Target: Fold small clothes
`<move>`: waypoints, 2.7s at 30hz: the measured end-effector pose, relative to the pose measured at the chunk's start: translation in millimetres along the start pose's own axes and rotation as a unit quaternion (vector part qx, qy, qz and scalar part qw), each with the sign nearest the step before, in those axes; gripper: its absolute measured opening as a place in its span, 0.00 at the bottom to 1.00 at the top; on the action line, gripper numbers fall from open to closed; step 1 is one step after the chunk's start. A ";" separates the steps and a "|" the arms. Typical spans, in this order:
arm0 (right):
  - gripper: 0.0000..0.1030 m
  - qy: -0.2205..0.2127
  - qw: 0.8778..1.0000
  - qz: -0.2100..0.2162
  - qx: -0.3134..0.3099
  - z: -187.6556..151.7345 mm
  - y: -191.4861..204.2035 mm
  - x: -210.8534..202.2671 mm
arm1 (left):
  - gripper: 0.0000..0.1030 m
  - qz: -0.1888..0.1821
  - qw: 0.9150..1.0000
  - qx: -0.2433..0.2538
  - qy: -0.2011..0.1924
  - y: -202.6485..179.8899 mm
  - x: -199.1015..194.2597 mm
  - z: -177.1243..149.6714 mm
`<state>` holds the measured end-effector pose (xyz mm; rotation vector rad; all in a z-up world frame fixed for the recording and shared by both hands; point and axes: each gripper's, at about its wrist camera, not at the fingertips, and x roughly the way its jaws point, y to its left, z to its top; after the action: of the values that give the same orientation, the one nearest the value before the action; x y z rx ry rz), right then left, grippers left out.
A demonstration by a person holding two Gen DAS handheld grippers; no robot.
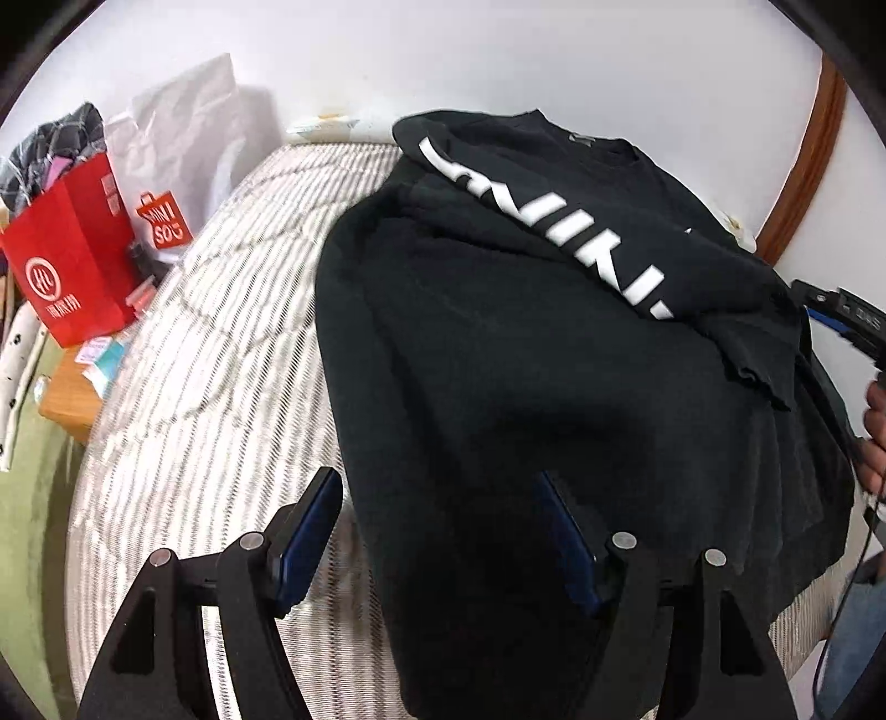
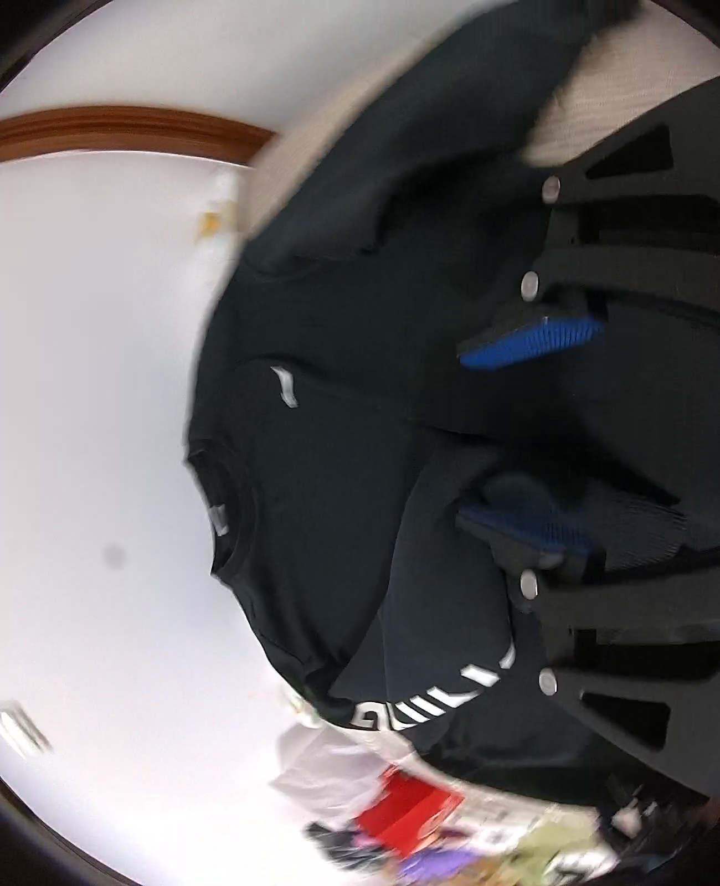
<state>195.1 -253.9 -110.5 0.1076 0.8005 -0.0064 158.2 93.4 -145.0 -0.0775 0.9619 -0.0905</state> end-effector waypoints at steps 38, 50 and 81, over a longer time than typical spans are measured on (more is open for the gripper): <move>0.05 -0.064 0.995 0.039 0.065 61.6 -60.1 6.5 | 0.67 0.051 0.999 -0.016 0.001 4.9 21.6 24.4; 0.08 -0.012 0.993 -0.047 0.105 67.6 -104.4 42.4 | 0.67 0.058 0.998 -0.021 0.007 18.5 28.4 30.8; 0.10 0.055 0.997 -0.033 0.042 -143.4 -129.9 -52.1 | 0.07 0.021 1.000 0.006 -0.016 6.4 -17.6 -43.0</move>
<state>50.1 -370.8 -184.4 0.1623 0.9144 -0.0971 113.2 100.6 -155.8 -0.0478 0.9306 -0.0571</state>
